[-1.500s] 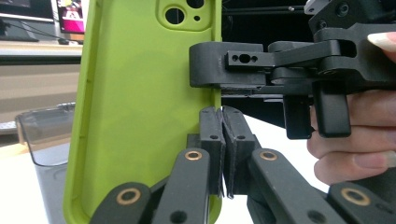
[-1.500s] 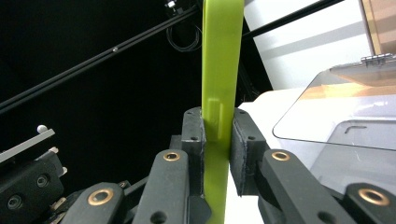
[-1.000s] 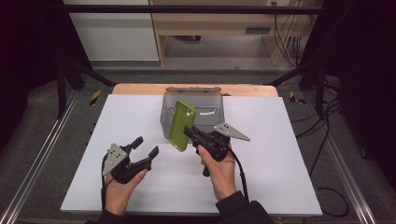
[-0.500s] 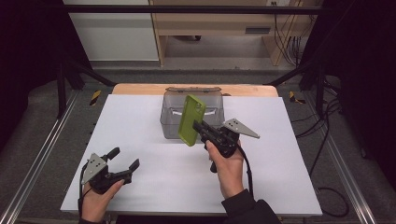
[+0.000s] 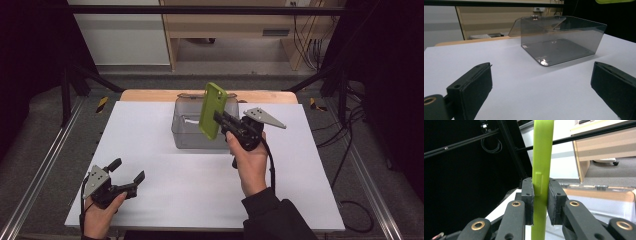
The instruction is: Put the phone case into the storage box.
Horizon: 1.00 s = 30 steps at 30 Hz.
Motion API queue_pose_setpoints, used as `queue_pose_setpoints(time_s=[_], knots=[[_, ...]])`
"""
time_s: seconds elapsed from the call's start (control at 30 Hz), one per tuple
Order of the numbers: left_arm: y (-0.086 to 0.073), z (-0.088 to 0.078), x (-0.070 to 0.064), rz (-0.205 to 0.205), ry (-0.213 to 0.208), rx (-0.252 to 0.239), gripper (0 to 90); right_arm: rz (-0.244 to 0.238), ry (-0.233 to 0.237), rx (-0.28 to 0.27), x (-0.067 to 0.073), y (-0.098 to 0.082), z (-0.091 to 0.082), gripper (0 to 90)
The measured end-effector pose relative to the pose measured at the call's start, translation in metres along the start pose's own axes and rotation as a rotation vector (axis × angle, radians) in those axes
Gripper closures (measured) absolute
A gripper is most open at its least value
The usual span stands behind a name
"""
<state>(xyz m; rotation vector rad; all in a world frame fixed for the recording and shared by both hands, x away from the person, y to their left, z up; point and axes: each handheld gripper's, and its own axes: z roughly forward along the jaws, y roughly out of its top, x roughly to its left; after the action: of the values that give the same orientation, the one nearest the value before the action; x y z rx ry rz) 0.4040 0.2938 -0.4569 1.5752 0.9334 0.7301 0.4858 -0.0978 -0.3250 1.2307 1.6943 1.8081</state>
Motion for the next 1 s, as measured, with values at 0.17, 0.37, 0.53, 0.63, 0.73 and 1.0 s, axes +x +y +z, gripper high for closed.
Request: queue_pose_setpoints(time_s=[0.17, 0.37, 0.53, 0.63, 0.73, 1.0], knots=[[-0.002, 0.003, 0.0, 0.006, -0.016, 0.013, 3.3, -0.035, -0.031, 0.011, -0.001, 0.016, 0.005, 77.4], [-0.003, 0.005, 0.0, 0.005, -0.014, 0.026, 3.3, -0.052, -0.075, 0.029, -0.007, 0.027, 0.018, 77.4], [-0.003, 0.006, 0.0, 0.005, -0.018, 0.025, 3.3, -0.072, -0.1, 0.032, -0.007, 0.034, 0.026, 77.4], [-0.003, 0.007, 0.0, 0.018, -0.023, 0.027, 3.3, -0.088, -0.12, 0.038, -0.008, 0.037, 0.03, 77.4], [-0.004, 0.008, 0.001, 0.037, -0.022, 0.028, 3.1, -0.11, -0.141, 0.039, -0.009, 0.038, 0.032, 77.4], [-0.004, 0.009, 0.001, 0.043, -0.022, 0.03, 2.8, -0.14, -0.173, 0.024, -0.014, 0.038, 0.036, 77.4]])
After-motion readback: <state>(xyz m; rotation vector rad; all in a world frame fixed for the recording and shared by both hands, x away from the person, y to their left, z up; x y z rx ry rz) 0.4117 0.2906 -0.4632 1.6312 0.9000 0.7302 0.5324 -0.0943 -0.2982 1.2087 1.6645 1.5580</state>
